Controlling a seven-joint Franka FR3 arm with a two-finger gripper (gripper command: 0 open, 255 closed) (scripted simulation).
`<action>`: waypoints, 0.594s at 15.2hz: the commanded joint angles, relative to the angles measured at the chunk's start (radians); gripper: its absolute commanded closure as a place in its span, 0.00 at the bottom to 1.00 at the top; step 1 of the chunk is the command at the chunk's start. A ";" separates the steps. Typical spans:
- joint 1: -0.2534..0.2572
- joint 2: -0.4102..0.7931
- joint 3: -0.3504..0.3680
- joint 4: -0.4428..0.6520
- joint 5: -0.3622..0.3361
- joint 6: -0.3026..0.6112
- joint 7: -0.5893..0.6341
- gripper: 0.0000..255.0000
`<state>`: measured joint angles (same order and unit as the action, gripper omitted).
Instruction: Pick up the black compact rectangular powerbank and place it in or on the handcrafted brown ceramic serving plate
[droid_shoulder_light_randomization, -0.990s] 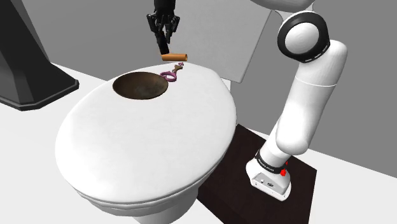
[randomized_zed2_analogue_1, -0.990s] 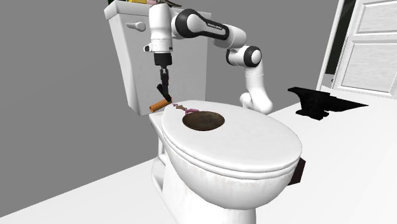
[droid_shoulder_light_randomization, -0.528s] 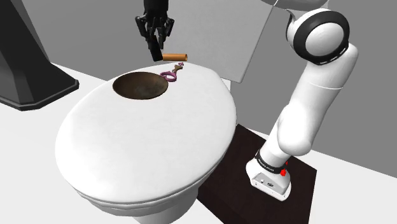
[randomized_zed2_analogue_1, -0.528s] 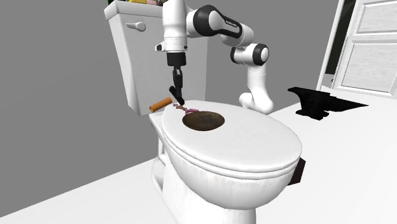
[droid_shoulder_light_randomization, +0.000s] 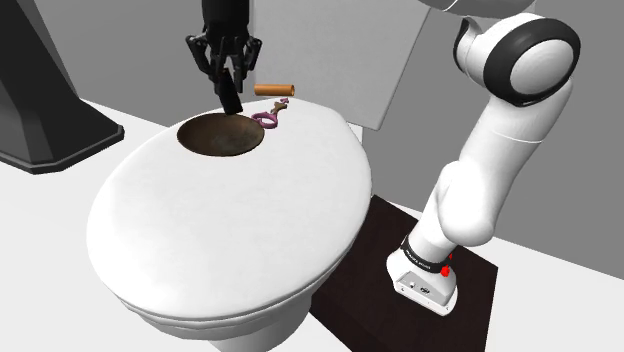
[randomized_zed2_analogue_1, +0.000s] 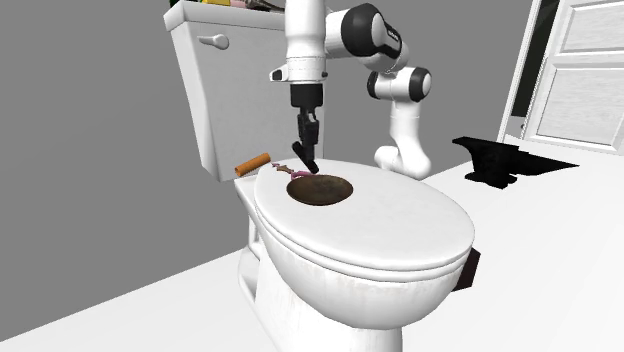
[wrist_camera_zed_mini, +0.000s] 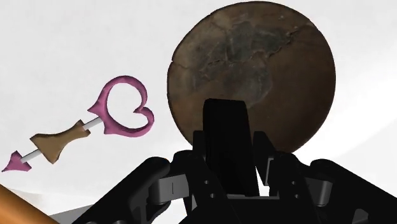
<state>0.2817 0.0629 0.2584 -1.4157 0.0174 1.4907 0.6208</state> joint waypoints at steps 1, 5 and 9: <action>0.028 0.007 0.024 0.006 -0.004 0.002 0.053 1.00; 0.038 -0.008 0.033 -0.054 -0.001 0.048 0.071 1.00; 0.036 -0.026 0.031 -0.131 0.004 0.108 0.066 1.00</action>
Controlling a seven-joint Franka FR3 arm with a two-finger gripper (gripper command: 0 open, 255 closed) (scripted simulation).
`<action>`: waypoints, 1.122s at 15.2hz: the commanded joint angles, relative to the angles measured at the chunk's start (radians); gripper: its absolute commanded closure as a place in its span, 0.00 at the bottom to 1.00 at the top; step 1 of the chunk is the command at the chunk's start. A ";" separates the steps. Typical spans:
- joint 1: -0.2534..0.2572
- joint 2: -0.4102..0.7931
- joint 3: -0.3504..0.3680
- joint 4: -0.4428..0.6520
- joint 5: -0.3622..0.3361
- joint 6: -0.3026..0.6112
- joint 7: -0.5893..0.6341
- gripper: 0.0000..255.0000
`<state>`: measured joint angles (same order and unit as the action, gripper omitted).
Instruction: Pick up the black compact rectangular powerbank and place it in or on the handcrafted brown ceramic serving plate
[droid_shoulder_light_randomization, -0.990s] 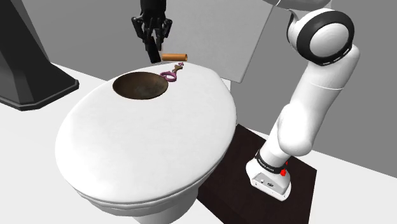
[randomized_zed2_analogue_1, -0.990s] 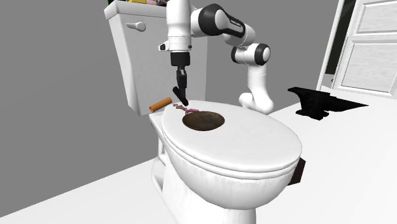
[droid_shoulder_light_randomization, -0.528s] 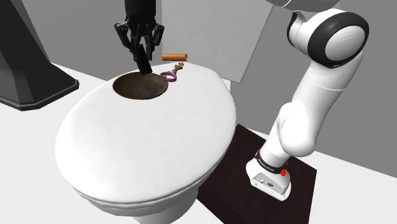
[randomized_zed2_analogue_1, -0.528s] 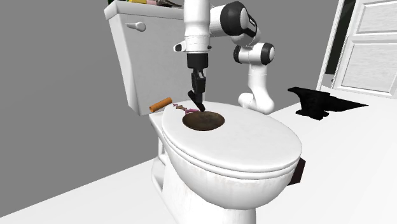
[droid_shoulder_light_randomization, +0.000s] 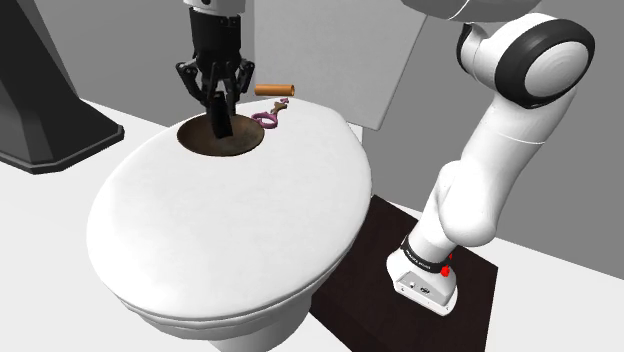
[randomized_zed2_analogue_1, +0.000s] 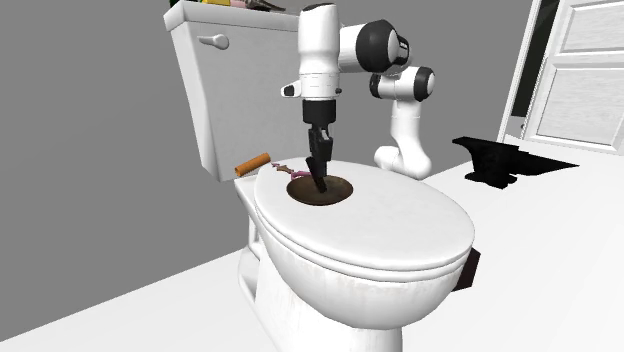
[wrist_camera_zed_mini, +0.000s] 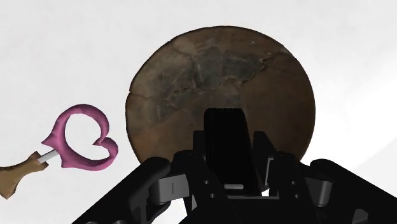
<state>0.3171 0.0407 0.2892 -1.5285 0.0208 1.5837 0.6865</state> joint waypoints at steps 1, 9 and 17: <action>0.000 -0.007 0.000 -0.036 0.002 0.030 0.000 1.00; -0.001 -0.021 -0.001 -0.124 0.006 0.104 -0.005 1.00; -0.001 -0.021 -0.001 -0.124 0.006 0.104 -0.005 0.00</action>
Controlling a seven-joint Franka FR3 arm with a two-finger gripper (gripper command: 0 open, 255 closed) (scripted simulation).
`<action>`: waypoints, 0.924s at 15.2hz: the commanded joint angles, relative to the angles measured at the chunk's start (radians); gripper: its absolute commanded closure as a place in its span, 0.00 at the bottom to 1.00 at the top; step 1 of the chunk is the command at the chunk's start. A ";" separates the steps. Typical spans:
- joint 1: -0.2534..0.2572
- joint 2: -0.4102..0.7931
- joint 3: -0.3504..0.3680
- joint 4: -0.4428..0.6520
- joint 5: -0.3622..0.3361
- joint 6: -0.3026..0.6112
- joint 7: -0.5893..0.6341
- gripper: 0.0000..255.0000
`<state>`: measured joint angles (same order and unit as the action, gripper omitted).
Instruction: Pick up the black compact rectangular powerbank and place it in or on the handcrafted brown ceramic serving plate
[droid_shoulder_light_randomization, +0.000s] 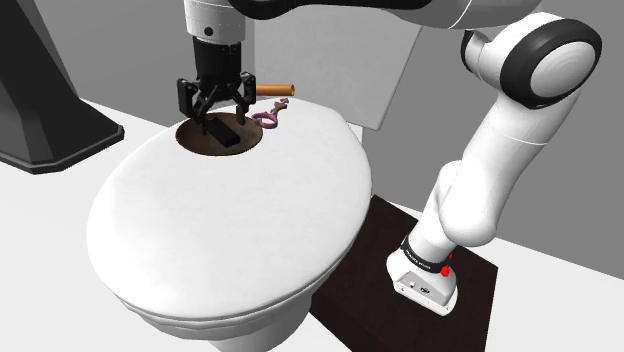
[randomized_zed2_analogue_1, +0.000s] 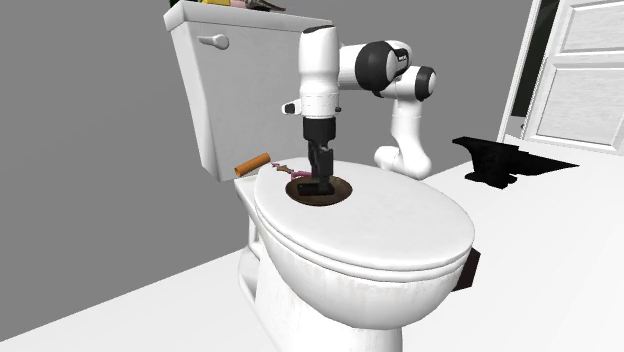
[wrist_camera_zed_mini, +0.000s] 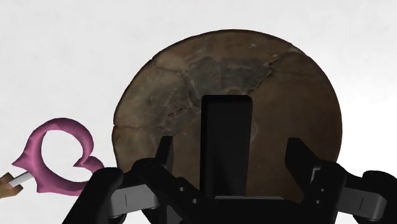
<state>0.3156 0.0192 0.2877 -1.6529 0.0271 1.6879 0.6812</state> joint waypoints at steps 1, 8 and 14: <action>0.000 0.000 0.000 0.000 0.000 0.000 0.000 0.00; 0.002 0.029 0.001 0.164 -0.008 -0.136 0.006 0.00; 0.002 0.029 0.001 0.164 -0.008 -0.136 0.006 0.00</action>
<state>0.3176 0.0481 0.2891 -1.4894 0.0187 1.5522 0.6877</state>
